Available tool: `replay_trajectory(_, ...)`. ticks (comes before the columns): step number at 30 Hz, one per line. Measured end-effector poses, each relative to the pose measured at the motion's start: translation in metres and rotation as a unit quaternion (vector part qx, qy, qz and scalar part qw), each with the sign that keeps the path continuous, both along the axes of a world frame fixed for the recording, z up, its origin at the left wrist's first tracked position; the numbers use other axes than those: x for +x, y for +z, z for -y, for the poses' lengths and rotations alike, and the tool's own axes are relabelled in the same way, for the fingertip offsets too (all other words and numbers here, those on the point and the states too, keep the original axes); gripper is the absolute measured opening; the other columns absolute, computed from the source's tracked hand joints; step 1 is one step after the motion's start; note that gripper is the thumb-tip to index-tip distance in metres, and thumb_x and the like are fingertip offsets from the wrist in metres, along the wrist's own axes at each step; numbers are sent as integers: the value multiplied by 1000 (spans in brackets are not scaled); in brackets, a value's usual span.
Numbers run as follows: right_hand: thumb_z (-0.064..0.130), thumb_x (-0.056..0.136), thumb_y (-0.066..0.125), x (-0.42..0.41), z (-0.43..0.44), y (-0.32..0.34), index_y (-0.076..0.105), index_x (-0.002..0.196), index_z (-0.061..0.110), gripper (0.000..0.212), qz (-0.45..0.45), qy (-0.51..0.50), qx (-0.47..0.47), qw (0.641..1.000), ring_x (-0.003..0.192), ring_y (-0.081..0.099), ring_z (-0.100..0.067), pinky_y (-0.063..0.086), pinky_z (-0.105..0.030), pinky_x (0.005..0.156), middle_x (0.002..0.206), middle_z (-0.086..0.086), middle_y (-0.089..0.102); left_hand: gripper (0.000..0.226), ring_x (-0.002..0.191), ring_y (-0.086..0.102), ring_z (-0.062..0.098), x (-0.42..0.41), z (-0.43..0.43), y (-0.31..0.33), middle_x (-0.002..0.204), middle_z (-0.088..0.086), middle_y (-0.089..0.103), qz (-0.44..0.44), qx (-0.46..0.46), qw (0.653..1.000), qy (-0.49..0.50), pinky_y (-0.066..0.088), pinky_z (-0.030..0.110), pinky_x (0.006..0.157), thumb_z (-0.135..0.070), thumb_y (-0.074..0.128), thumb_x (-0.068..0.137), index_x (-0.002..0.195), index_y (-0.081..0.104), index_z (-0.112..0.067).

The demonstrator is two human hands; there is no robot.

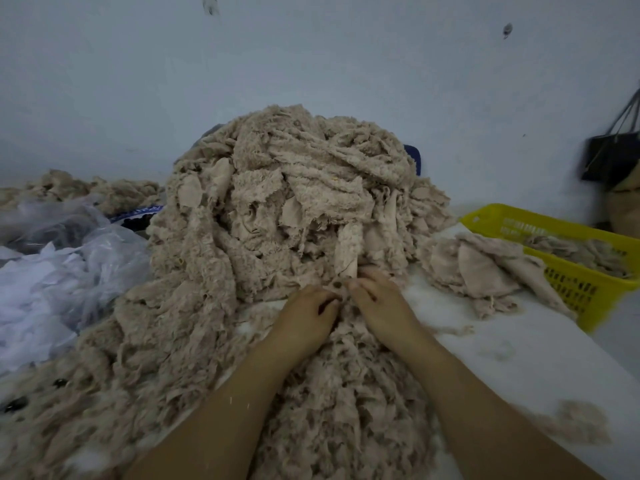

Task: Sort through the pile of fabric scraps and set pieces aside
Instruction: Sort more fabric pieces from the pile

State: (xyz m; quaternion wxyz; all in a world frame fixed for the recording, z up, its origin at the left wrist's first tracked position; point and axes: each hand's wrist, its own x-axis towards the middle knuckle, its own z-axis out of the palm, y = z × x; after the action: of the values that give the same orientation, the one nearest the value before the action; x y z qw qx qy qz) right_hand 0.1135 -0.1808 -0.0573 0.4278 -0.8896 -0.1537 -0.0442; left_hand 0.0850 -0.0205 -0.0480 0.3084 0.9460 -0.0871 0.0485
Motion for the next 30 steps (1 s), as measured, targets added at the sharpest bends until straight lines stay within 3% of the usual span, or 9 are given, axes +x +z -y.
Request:
replay_trajectory(2, 35, 106, 33, -2, -2, -3, 59, 136, 26, 40, -5, 19, -29, 999, 143, 29, -16, 20, -38, 120, 153, 3, 40, 30, 103, 53, 23, 1, 2, 1, 106, 6, 58, 10, -11, 1000, 21, 41, 31, 85, -30, 42, 106, 114, 67, -14)
replay_trajectory(5, 31, 107, 31, -6, -2, 8, 59, 135, 22, 40, 38, -17, 14, 999, 140, 35, -16, 23, -35, 119, 147, 3, 48, 34, 85, 54, 22, 2, -1, 1, 85, 3, 55, 30, -1, 997, 78, 35, 31, 68, -31, 44, 105, 89, 65, -11)
replay_trajectory(7, 28, 107, 33, -13, -1, 16, 65, 125, 19, 38, 91, -34, 73, 993, 131, 43, -14, 32, -34, 113, 135, 6, 56, 36, 91, 57, 28, 5, -9, 0, 89, 7, 61, 47, 3, 992, 117, 41, 33, 76, -30, 43, 104, 82, 64, -11)
replay_trajectory(10, 22, 106, 38, -26, -6, 25, 72, 109, 19, 34, 141, 1, 83, 987, 115, 50, -9, 38, -23, 99, 111, 14, 60, 49, 124, 47, 33, 5, -16, 4, 129, 13, 59, 36, 11, 986, 164, 31, 41, 109, -41, 29, 107, 110, 67, -11)
replay_trajectory(12, 21, 106, 39, -35, -15, 29, 73, 99, 16, 35, 153, 55, 26, 986, 105, 51, -9, 38, -21, 92, 104, 10, 63, 56, 120, 52, 35, 3, -13, 8, 122, 18, 63, 42, -129, 981, 136, 34, 47, 109, -51, 29, 105, 103, 68, -11)
replay_trajectory(15, 23, 104, 40, -43, -28, 28, 63, 80, 15, 34, 166, 128, -39, 977, 89, 46, -8, 35, -20, 81, 92, 5, 63, 59, 83, 66, 31, -5, -6, 18, 85, 16, 67, -20, -393, 915, 85, 53, 46, 84, -68, 52, 89, 80, 62, -11)
replay_trajectory(19, 25, 105, 42, -46, -28, 27, 67, 81, 6, 39, 166, 146, -48, 974, 91, 52, -15, 41, -27, 85, 89, -1, 66, 26, 77, 64, 25, -3, -10, 16, 86, 15, 66, -60, -478, 866, 136, 53, 38, 72, -29, 64, 96, 97, 64, -3)
replay_trajectory(25, 28, 103, 42, -48, -28, 31, 72, 69, 13, 48, 148, 87, -1, 985, 85, 58, -10, 45, -29, 84, 78, 4, 69, 29, 92, 67, 28, 5, -18, 17, 94, 13, 72, -26, -541, 799, 262, 54, 48, 92, -33, 54, 102, 84, 67, -14)
replay_trajectory(30, 19, 98, 53, -40, -13, 31, 61, 52, 1, 51, 115, -32, 107, 987, 62, 60, -19, 47, -32, 69, 60, -9, 64, 33, 104, 62, 18, 8, -32, 21, 114, -2, 65, 10, -675, 683, 278, 52, 38, 96, -34, 43, 107, 135, 56, -22)
